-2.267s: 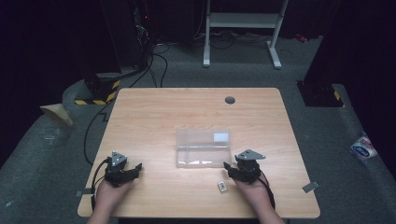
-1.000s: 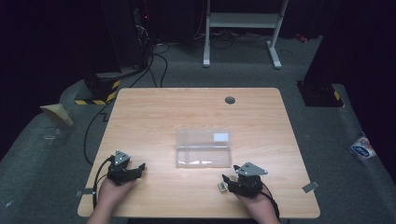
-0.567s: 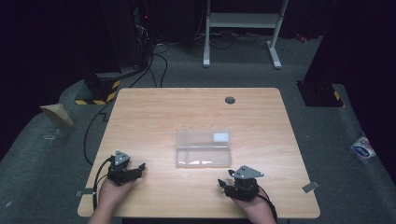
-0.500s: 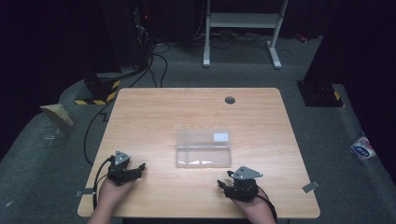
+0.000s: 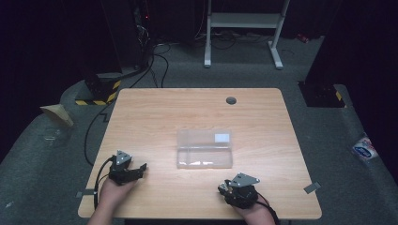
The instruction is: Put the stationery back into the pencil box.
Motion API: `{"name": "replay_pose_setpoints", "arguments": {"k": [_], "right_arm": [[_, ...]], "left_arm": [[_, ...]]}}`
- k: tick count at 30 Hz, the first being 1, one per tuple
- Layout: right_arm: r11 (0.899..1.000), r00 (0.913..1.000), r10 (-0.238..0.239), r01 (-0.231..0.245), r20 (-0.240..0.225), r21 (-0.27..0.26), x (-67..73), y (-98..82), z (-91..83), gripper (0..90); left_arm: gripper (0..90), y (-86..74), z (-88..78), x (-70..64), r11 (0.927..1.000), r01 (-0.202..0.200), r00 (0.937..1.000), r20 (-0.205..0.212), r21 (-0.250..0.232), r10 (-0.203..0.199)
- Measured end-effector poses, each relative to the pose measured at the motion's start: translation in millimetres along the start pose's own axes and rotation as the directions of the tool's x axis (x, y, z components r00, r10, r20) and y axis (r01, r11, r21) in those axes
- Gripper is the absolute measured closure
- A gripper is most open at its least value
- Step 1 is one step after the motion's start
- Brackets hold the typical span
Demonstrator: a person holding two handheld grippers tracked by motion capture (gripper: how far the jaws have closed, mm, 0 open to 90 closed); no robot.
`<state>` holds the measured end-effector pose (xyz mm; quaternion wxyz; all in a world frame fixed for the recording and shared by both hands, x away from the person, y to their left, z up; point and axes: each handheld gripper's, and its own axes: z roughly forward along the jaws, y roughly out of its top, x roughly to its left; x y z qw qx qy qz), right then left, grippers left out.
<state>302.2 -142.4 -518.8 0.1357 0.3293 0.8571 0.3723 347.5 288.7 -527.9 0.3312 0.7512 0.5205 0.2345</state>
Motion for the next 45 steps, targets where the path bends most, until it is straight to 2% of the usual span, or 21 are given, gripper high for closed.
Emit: {"name": "replay_pose_setpoints", "arguments": {"k": [5, 10, 25, 37, 45], "right_arm": [[1.000, 0.9996, 0.000, 0.000, 0.027, 0.006, -0.2, -2.1, -2.2, 66.8], [1.000, 0.9991, -0.006, 0.006, 0.043, 0.002, -3.3, -1.7, -2.2, 67.2], [0.998, 0.9971, 0.040, -0.037, 0.065, -0.046, -20.6, -2.2, -2.8, 67.4], [0.995, 0.9947, 0.038, -0.029, 0.096, -0.090, -20.2, 5.8, -5.9, 67.6], [0.992, 0.9933, 0.045, -0.032, 0.107, -0.119, -20.7, 17.2, -1.3, 67.7]], "left_arm": [[26.4, 2.5, 2.6, -0.9, 1.0000, 0.000, 1.0000, 0.005, 0.001, 0.000], [26.4, 2.7, 2.8, -0.6, 1.0000, -0.003, 1.0000, 0.005, 0.001, 0.003], [26.5, 4.6, 4.9, -0.8, 1.0000, 0.001, 1.0000, 0.001, 0.001, -0.001], [26.6, 3.4, 3.9, -0.6, 1.0000, -0.004, 1.0000, 0.003, -0.002, 0.004], [26.3, 1.9, 3.1, -1.1, 1.0000, -0.001, 1.0000, 0.005, -0.006, 0.001]]}}
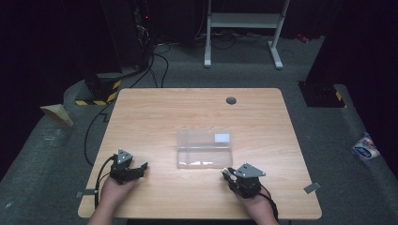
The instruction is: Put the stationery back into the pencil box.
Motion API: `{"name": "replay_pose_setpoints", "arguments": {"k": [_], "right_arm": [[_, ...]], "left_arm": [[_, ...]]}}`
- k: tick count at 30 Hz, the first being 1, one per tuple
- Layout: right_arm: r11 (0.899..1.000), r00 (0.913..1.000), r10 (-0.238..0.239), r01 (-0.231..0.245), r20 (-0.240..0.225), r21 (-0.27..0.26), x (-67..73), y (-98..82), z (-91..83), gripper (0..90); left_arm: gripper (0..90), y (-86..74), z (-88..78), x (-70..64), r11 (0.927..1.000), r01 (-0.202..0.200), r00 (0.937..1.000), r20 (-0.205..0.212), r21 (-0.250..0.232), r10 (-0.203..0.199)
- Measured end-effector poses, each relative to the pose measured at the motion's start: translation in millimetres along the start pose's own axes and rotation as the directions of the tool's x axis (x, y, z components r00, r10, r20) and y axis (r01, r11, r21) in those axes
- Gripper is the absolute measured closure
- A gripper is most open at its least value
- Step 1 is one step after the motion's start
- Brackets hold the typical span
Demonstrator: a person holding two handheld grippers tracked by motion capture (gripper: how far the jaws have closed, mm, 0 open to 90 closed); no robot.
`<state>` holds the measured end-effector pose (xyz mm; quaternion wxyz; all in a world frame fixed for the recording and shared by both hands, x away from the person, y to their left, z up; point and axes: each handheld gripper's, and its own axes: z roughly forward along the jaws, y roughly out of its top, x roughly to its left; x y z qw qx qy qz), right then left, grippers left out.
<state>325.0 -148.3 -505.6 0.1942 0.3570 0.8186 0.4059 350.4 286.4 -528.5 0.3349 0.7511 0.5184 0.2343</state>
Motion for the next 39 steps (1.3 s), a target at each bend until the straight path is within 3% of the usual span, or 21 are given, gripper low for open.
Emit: {"name": "replay_pose_setpoints", "arguments": {"k": [15, 39], "right_arm": [[1.000, 0.9999, -0.014, 0.014, -0.004, -0.006, 7.8, 20.0, 17.2, 67.7], [0.999, 0.9992, -0.028, 0.027, -0.027, -0.040, 24.2, 54.0, 29.8, 67.7]], "left_arm": [[26.0, -0.9, -0.8, 0.5, 0.9999, -0.011, 0.9999, 0.003, 0.000, 0.011], [25.6, -1.5, -1.1, -0.2, 0.9999, -0.012, 0.9999, 0.010, -0.003, 0.012]]}}
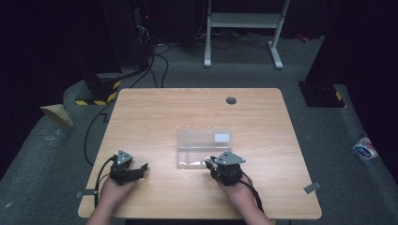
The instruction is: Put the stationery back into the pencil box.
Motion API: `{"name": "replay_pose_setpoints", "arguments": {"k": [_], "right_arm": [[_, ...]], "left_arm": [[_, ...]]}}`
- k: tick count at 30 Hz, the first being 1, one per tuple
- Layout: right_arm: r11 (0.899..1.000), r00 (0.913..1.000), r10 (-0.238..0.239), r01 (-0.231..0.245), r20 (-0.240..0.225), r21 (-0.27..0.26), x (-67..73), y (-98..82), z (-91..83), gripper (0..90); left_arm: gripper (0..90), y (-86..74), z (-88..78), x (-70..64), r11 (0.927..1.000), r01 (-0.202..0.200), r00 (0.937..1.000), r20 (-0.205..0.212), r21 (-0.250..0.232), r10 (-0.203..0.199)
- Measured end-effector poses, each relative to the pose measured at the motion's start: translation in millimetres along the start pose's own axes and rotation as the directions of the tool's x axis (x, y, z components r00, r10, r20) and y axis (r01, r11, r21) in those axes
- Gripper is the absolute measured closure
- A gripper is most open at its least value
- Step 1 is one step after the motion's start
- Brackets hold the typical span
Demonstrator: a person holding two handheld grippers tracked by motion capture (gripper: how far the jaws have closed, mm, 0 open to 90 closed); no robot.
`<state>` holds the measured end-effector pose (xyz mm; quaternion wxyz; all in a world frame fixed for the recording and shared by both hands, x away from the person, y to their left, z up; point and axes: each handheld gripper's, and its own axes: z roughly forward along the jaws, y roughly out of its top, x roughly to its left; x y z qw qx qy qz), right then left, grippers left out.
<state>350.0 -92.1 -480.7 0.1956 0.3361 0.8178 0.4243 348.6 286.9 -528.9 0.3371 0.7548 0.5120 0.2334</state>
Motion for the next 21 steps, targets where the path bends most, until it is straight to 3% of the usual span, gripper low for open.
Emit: {"name": "replay_pose_setpoints", "arguments": {"k": [21], "right_arm": [[1.000, 0.9996, -0.005, 0.005, -0.028, -0.011, 11.4, 21.4, 23.6, 67.8]], "left_arm": [[25.5, -0.1, 0.0, -0.2, 1.0000, -0.004, 1.0000, 0.004, -0.002, 0.004]]}}
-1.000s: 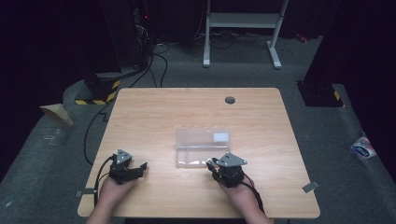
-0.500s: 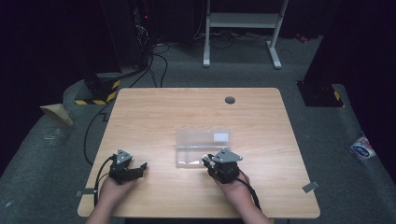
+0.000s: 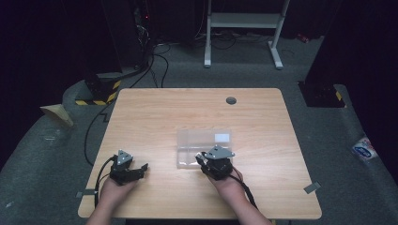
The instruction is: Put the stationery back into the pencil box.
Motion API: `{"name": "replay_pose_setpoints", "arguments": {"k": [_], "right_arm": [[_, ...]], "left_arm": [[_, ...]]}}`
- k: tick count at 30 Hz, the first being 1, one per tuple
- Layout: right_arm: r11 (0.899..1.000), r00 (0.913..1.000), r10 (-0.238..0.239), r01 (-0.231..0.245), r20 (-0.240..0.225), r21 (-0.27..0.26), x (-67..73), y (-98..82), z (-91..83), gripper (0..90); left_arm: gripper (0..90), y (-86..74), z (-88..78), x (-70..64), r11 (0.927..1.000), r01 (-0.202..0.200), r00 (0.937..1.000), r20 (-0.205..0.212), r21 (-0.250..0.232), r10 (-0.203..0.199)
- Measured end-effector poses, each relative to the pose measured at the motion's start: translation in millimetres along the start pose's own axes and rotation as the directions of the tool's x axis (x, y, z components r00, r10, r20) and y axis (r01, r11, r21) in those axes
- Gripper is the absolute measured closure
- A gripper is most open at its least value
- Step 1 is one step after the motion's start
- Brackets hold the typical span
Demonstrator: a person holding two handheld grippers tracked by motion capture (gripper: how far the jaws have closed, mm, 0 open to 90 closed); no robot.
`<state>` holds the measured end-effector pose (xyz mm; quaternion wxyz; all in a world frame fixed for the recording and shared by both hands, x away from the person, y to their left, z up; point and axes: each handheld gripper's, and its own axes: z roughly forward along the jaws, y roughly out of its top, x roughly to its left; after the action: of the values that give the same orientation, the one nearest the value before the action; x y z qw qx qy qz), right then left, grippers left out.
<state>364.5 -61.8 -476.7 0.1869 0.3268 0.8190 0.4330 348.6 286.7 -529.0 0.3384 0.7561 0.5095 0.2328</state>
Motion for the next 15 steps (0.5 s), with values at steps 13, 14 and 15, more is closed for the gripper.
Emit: {"name": "replay_pose_setpoints", "arguments": {"k": [13, 14, 15], "right_arm": [[1.000, 0.9998, 0.000, 0.000, -0.019, 0.005, 12.3, 14.6, 26.6, 67.8], [1.000, 0.9998, 0.002, -0.001, -0.019, 0.006, 13.4, 15.6, 29.4, 67.8], [1.000, 0.9998, 0.002, -0.001, -0.019, 0.005, 13.9, 16.5, 31.8, 67.8]], "left_arm": [[25.5, 0.1, 0.1, 0.1, 1.0000, -0.005, 1.0000, 0.006, 0.000, 0.005], [25.5, 0.1, 0.1, 0.2, 1.0000, -0.007, 1.0000, 0.006, 0.000, 0.007], [25.5, 0.0, 0.1, 0.0, 1.0000, -0.004, 1.0000, 0.007, 0.000, 0.004]]}}
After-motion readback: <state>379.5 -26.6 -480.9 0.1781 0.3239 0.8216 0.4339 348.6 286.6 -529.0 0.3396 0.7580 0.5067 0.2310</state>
